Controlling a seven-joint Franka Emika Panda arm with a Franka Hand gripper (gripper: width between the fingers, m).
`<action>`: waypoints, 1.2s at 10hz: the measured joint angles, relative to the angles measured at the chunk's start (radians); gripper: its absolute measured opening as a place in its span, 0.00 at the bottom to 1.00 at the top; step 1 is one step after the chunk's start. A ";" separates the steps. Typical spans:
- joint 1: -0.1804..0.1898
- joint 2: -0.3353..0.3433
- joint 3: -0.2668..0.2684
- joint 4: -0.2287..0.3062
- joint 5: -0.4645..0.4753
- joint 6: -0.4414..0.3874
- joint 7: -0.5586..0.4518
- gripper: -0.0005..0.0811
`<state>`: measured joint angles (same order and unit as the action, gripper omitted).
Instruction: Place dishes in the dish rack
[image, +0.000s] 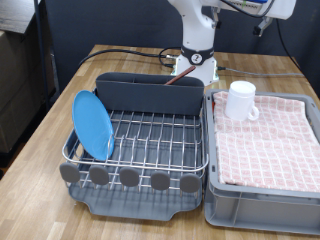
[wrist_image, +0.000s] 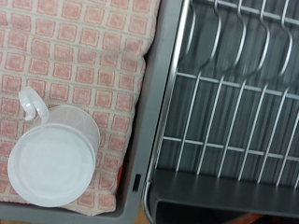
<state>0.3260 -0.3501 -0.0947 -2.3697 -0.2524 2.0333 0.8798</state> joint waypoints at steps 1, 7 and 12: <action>0.004 0.041 -0.001 0.037 0.016 -0.005 -0.040 0.99; 0.046 0.215 0.032 0.182 0.138 -0.039 -0.112 0.99; 0.058 0.254 0.078 0.207 0.143 -0.076 -0.095 0.99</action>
<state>0.3841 -0.0962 -0.0171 -2.1627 -0.1098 1.9577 0.7850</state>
